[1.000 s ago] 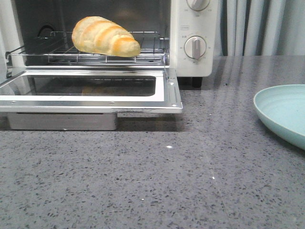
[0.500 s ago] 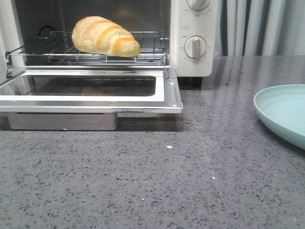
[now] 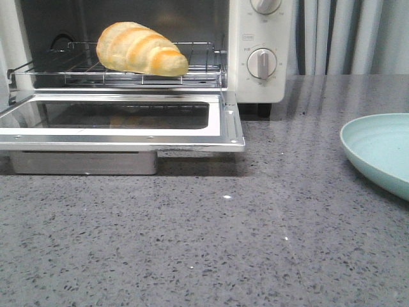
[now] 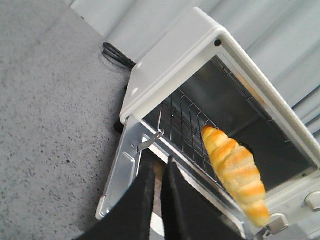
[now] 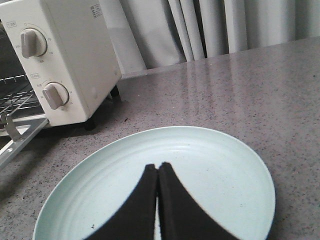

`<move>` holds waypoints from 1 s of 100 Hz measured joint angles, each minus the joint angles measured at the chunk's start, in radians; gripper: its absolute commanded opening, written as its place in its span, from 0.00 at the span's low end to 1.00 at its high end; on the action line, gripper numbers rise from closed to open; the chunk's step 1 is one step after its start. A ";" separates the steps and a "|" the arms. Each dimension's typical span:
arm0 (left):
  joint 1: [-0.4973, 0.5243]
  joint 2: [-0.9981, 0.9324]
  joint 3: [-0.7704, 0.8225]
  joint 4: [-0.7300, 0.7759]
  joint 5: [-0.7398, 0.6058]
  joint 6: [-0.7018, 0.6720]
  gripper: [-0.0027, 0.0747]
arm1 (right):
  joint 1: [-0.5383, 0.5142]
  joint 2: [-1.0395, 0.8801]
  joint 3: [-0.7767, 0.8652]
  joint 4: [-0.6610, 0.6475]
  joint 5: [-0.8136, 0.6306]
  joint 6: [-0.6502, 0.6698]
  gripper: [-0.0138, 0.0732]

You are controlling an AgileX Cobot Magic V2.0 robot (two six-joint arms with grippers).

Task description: Put bread in oven

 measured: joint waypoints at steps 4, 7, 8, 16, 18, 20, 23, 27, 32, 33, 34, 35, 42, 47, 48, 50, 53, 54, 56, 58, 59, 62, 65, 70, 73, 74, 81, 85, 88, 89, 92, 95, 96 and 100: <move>0.000 0.000 0.000 -0.025 0.014 0.000 0.01 | 0.000 0.000 0.000 0.000 0.000 0.000 0.11; 0.000 0.000 0.000 -0.036 0.025 0.000 0.01 | 0.000 0.000 0.000 0.000 0.000 0.000 0.11; 0.000 0.000 0.000 -0.038 0.031 0.000 0.01 | 0.000 0.000 0.000 0.000 0.000 0.000 0.11; 0.000 0.000 0.000 -0.051 0.065 0.012 0.01 | 0.000 0.000 0.000 0.000 0.000 0.000 0.11; 0.000 0.000 0.000 -0.053 0.065 0.024 0.01 | 0.000 0.000 0.000 0.000 0.000 0.000 0.11; 0.000 0.000 0.000 -0.053 0.074 0.040 0.01 | 0.000 0.000 0.000 0.000 0.000 0.000 0.11; 0.000 0.000 0.000 -0.053 0.081 0.063 0.01 | 0.000 0.000 0.000 0.000 0.000 0.000 0.11; 0.000 0.000 0.000 -0.055 0.094 0.096 0.01 | 0.000 0.000 0.000 0.000 0.000 0.000 0.11; 0.000 0.000 0.000 -0.055 0.107 0.138 0.01 | 0.000 0.000 0.000 0.000 0.000 0.000 0.11; 0.000 0.000 0.000 -0.055 0.108 0.145 0.01 | 0.000 0.000 0.000 0.000 0.000 0.000 0.11; 0.000 0.000 0.000 -0.055 0.113 0.161 0.01 | 0.000 0.000 0.000 0.000 0.000 0.000 0.11; 0.000 0.000 0.000 -0.055 0.116 0.168 0.01 | 0.000 0.000 0.000 0.000 0.000 0.000 0.11; 0.000 0.000 0.000 -0.055 0.133 0.239 0.01 | 0.000 0.000 0.000 0.000 0.000 0.000 0.11; 0.000 0.000 0.000 -0.055 0.140 0.264 0.01 | 0.000 0.000 0.000 0.000 0.000 0.000 0.11; 0.000 0.000 0.000 -0.055 0.142 0.266 0.01 | 0.000 0.000 0.000 0.000 0.000 -0.002 0.11; 0.000 0.000 0.000 -0.055 0.145 0.268 0.01 | 0.000 0.000 0.000 0.000 0.000 -0.001 0.11; 0.000 0.000 0.000 -0.055 0.149 0.268 0.01 | 0.000 0.000 0.000 0.000 0.000 -0.001 0.11; 0.000 0.000 0.000 -0.055 0.151 0.266 0.01 | 0.000 0.000 0.000 0.000 0.000 -0.001 0.11; 0.000 0.000 0.000 -0.055 0.156 0.259 0.01 | 0.000 0.000 0.000 0.000 0.000 -0.001 0.11; 0.000 0.000 0.000 -0.055 0.163 0.252 0.01 | 0.000 0.000 0.000 0.000 0.000 -0.001 0.11; 0.000 0.000 0.000 -0.055 0.165 0.249 0.01 | 0.000 0.000 0.000 0.000 0.000 -0.001 0.11; 0.000 0.000 0.000 -0.055 0.179 0.245 0.01 | 0.000 0.000 0.000 0.000 0.000 -0.001 0.11; 0.000 0.000 0.000 -0.055 0.190 0.245 0.01 | 0.000 0.000 0.000 0.000 0.000 -0.001 0.11; 0.000 0.000 0.000 -0.055 0.204 0.273 0.01 | 0.000 0.000 0.000 0.000 0.000 -0.001 0.11; 0.000 0.000 0.000 -0.055 0.206 0.303 0.01 | 0.000 0.000 0.000 0.000 0.000 -0.001 0.11; 0.000 0.000 0.000 -0.055 0.208 0.310 0.01 | 0.000 0.000 0.000 0.000 0.000 -0.001 0.11; 0.000 0.000 0.000 -0.054 0.206 0.383 0.01 | 0.000 0.000 0.000 0.000 0.000 -0.001 0.11; 0.000 0.000 0.000 -0.054 0.201 0.420 0.01 | 0.000 0.000 0.000 0.000 0.000 -0.001 0.11; 0.000 0.000 0.000 -0.054 0.199 0.439 0.01 | 0.000 0.000 0.000 0.000 0.000 -0.001 0.11; 0.000 0.000 0.000 -0.054 0.197 0.444 0.01 | 0.000 0.000 0.000 0.000 0.000 -0.001 0.11; 0.000 0.000 0.000 -0.054 0.195 0.469 0.01 | 0.000 0.000 0.000 0.000 0.000 -0.001 0.11; 0.000 0.000 0.000 -0.054 0.195 0.490 0.01 | 0.000 0.000 0.000 0.000 0.000 -0.001 0.11; 0.000 0.000 0.000 -0.054 0.195 0.495 0.01 | 0.000 0.000 0.000 0.000 0.000 -0.001 0.11; 0.000 0.000 0.000 -0.054 0.195 0.529 0.01 | 0.000 0.000 0.000 0.000 0.000 -0.001 0.11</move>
